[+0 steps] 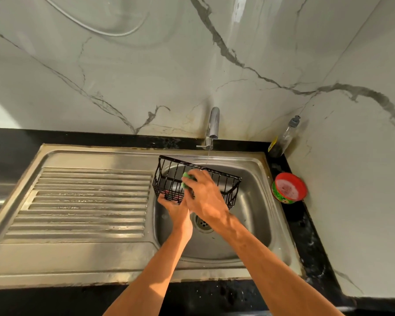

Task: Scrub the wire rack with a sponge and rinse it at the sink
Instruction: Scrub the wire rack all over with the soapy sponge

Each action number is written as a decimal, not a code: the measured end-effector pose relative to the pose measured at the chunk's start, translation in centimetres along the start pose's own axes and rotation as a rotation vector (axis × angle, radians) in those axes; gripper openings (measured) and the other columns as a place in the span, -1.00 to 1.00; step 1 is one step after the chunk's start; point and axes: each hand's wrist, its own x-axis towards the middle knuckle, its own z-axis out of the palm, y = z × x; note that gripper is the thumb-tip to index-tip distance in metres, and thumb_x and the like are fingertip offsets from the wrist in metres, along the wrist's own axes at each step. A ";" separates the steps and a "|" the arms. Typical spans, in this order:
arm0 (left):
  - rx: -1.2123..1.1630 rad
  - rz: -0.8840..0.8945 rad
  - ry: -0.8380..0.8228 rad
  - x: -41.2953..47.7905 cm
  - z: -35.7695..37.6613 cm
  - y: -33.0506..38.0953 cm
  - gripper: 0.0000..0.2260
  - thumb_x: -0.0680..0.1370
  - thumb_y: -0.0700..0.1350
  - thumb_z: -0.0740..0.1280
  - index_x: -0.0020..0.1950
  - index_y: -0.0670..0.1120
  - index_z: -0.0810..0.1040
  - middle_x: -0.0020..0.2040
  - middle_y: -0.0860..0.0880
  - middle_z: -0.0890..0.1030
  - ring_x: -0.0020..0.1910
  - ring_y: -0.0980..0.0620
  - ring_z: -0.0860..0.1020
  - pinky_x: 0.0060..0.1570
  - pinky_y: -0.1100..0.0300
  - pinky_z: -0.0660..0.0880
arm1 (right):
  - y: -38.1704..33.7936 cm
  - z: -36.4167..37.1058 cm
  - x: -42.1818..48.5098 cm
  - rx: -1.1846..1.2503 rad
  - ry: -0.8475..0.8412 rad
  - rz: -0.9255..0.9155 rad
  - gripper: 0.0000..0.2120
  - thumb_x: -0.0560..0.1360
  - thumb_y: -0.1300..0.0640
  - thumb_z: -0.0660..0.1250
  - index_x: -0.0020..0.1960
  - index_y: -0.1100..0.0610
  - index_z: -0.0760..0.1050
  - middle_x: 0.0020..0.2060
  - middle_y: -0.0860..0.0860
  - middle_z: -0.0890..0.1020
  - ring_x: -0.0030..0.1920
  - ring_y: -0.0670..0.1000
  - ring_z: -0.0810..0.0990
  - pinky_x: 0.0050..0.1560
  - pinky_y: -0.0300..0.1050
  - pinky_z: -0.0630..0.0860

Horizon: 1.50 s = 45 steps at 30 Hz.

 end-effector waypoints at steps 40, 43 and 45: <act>-0.068 0.071 0.141 1.8 0.6 1.0 -0.37 0.54 -0.29 0.40 0.47 0.06 0.17 0.43 -0.11 0.36 0.33 -0.13 0.43 0.18 -0.39 0.51 | 5.8 -3.1 -2.5 -0.004 0.238 0.004 -0.62 0.39 0.48 0.42 0.12 0.15 0.68 0.08 0.06 0.69 0.07 0.07 0.59 0.03 -0.09 0.61; -0.051 0.053 0.142 1.8 0.6 1.1 -0.36 0.53 -0.30 0.39 0.48 0.06 0.17 0.44 -0.10 0.35 0.35 -0.15 0.41 0.18 -0.38 0.51 | 7.8 -4.4 -1.4 -0.004 0.394 0.278 -0.66 0.42 0.42 0.45 0.12 0.14 0.68 0.07 0.06 0.69 0.11 0.03 0.57 0.04 0.02 0.63; -0.104 0.018 0.142 2.1 0.7 1.1 -0.34 0.53 -0.28 0.39 0.49 0.09 0.16 0.47 -0.11 0.29 0.39 -0.21 0.36 0.16 -0.40 0.52 | 6.6 -4.4 -1.6 0.000 0.337 0.166 -0.69 0.42 0.42 0.44 0.09 0.14 0.69 0.08 0.06 0.69 0.11 0.05 0.57 0.05 -0.05 0.62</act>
